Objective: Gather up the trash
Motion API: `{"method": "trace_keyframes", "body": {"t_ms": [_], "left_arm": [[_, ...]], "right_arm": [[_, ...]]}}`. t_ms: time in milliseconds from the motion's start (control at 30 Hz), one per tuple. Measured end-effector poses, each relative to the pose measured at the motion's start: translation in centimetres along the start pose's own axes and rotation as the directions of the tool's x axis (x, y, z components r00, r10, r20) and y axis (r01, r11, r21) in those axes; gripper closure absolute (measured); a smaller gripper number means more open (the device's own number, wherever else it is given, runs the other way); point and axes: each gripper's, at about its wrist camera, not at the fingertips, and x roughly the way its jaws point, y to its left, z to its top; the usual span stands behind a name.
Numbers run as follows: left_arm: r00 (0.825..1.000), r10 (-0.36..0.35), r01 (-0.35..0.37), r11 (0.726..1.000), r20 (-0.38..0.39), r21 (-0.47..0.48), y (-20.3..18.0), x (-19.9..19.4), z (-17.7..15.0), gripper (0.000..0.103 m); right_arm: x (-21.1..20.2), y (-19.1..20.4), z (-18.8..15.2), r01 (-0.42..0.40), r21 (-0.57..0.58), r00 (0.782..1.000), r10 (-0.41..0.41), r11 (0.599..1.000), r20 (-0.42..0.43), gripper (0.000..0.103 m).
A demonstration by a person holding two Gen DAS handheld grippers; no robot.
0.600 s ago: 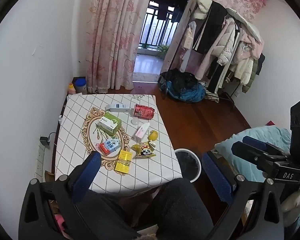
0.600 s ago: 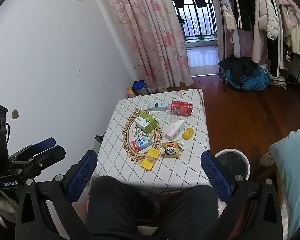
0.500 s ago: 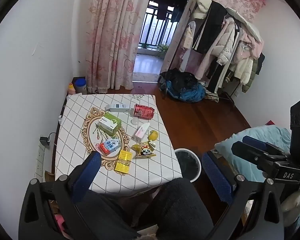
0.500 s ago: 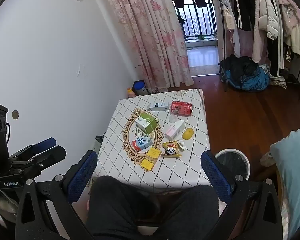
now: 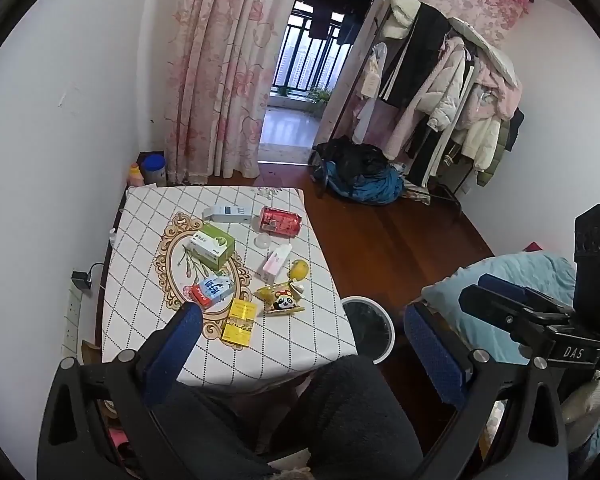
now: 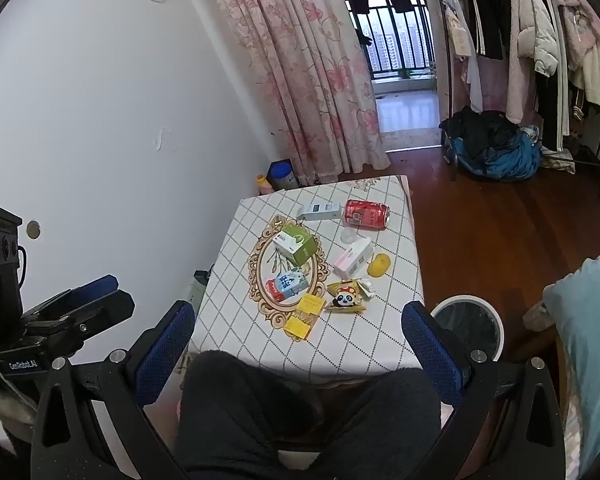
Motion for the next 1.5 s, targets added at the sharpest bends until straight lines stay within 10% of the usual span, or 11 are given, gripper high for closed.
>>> {"method": "trace_keyframes", "body": {"t_ms": [1500], "left_arm": [[1.000,0.002,-0.002,1.000,0.001,-0.002,0.7,0.0,0.1,0.000]], "right_arm": [[1.8,0.1,-1.4,-0.027,-0.004,1.000,0.027,1.000,-0.013,0.000]]}}
